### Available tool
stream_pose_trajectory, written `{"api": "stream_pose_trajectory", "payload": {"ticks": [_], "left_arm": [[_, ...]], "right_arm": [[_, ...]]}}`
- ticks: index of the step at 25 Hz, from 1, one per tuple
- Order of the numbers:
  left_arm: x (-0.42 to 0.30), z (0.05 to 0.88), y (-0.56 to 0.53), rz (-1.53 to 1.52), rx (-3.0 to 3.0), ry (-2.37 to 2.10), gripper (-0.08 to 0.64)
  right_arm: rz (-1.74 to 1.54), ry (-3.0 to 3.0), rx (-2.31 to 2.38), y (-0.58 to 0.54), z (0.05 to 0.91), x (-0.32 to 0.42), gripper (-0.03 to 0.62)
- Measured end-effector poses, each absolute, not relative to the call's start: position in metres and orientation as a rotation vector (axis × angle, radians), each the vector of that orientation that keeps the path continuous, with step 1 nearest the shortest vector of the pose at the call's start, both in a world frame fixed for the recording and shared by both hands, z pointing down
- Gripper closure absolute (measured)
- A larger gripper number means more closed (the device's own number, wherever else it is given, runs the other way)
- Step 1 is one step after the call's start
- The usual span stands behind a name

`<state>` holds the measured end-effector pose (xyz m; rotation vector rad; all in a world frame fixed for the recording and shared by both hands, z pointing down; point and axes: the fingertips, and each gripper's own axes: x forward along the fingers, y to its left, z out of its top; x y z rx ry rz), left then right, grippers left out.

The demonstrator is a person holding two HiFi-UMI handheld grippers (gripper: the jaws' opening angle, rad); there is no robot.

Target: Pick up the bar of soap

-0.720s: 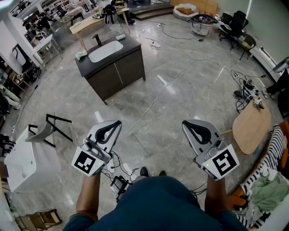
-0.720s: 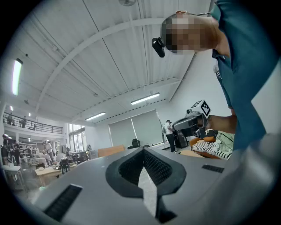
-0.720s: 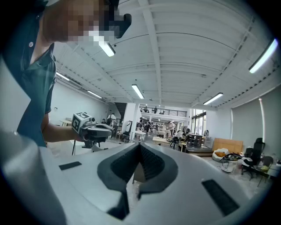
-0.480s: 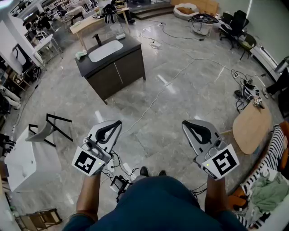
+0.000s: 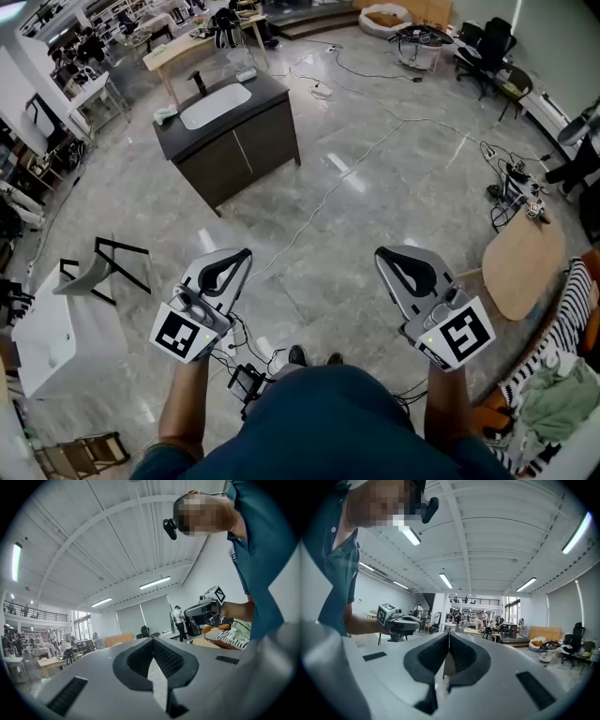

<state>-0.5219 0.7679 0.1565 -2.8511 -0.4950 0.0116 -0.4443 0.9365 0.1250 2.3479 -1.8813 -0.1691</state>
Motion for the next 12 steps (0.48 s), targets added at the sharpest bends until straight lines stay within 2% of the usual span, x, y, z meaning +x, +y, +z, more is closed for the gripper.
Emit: {"api": "stream_pose_trajectory", "payload": {"ticks": [12], "left_arm": [[-0.466,0.161,0.776,-0.009,-2.802,-0.485,0.558]], "right_arm": [[-0.21,-1.81,2.361,0.93,0.129,-0.387,0.577]]}}
